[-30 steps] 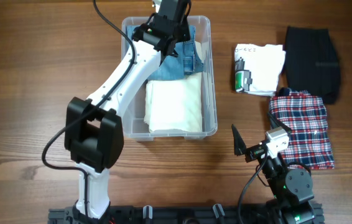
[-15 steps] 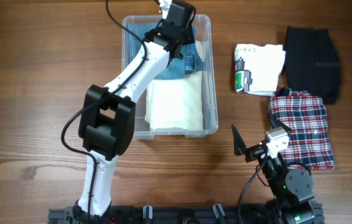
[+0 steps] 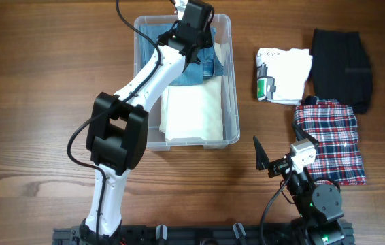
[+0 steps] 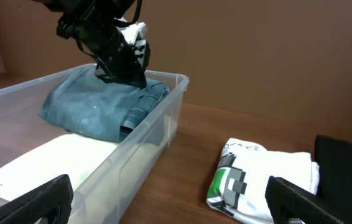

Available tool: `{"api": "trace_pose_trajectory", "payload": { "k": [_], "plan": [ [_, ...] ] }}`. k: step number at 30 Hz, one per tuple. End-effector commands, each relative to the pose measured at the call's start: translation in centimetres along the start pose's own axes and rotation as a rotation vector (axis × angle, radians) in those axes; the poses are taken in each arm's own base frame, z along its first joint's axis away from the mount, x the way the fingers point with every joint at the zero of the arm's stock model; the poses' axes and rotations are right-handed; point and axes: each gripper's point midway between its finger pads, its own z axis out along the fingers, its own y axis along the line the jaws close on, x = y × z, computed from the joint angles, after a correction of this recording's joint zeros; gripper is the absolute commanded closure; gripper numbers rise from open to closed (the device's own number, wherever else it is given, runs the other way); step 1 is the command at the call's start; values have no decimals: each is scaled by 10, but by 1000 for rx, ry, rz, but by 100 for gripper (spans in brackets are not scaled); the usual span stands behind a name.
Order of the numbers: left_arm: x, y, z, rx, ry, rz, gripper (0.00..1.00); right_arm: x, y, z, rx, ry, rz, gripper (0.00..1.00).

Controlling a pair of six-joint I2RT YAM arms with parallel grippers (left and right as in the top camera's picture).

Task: Pack container
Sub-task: 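Press and smooth the jeans flat inside the bin with the left gripper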

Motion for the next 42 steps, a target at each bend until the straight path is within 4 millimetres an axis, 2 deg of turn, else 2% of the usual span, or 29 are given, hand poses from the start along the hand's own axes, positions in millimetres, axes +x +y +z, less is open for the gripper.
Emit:
{"api": "trace_pose_trajectory", "payload": {
  "k": [1, 5, 7, 11, 13, 14, 18, 23, 27, 29, 32, 36, 42],
  "plan": [
    [19, 18, 7, -58, 47, 19, 96, -1, 1, 0, -8, -8, -2, 0],
    [33, 26, 21, -85, 73, 26, 96, -1, 1, 0, -8, -8, -2, 0],
    [49, 32, 34, -104, 108, 34, 96, -1, 1, 0, -8, -8, -2, 0],
    [98, 54, 66, -165, 212, 58, 96, -1, 1, 0, -8, -7, -2, 0],
    [115, 63, 71, -192, 259, 70, 96, -1, 1, 0, -8, -8, -2, 0],
    [116, 64, 71, -195, 264, 72, 96, -1, 1, 0, -8, -7, -2, 0],
    [100, 58, 56, -184, 246, 74, 96, -1, 1, 0, -8, -8, -2, 0],
    [53, 43, 20, -153, 152, 55, 96, -1, 1, 0, -8, -8, -2, 0],
    [-2, 34, -27, -151, 14, 32, 95, -1, 1, 0, -8, -8, -2, 0],
    [-33, 33, -58, -154, -68, 13, 89, -1, 1, 0, -8, -8, -2, 0],
    [-56, 33, -86, -150, -130, -6, 88, -1, 1, 0, -8, -8, -2, 0],
    [-59, 41, -95, -164, -123, -12, 88, -1, 1, 0, -8, -8, -2, 0],
    [-41, 69, -76, -236, -41, -9, 89, -1, 1, 0, -8, -8, -2, 0]
  ]
}}
